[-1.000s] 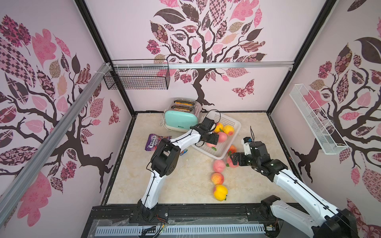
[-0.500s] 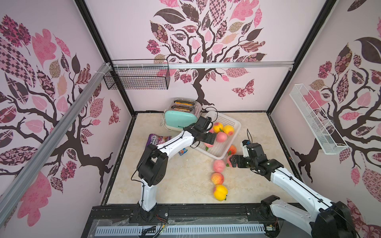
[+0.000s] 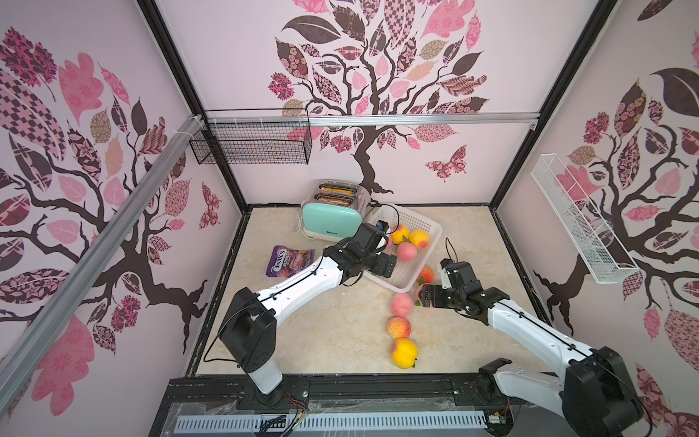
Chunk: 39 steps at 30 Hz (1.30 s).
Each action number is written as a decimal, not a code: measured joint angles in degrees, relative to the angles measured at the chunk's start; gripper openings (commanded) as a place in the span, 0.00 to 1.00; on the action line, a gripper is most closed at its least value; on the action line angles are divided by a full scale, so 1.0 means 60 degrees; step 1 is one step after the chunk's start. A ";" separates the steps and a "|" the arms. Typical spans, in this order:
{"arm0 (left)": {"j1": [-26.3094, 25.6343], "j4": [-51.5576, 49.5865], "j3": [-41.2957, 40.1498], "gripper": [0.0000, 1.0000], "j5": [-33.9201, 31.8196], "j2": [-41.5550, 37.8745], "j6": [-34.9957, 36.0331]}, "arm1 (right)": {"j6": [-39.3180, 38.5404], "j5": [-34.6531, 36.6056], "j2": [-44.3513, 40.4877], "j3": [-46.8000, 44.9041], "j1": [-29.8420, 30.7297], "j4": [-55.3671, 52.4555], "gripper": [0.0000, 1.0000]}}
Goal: Put the peaches into the basket
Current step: Place the peach in the basket, then pick up the peach from the center of the board.
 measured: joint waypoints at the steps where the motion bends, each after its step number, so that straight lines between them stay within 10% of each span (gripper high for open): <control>1: -0.0036 0.0069 -0.0197 0.92 0.0011 -0.0168 -0.0029 | 0.0026 -0.0015 0.0087 0.0011 0.0000 0.0000 1.00; 23: -0.0113 0.0922 -0.1566 0.93 0.0455 -0.1570 -0.0251 | 0.0102 0.0058 0.1599 0.0346 0.0000 0.0182 0.99; 39: -0.0113 0.1140 -0.1566 0.93 0.0965 -0.1410 -0.0313 | 0.0058 -0.0029 0.1756 0.0375 0.0000 0.0430 0.78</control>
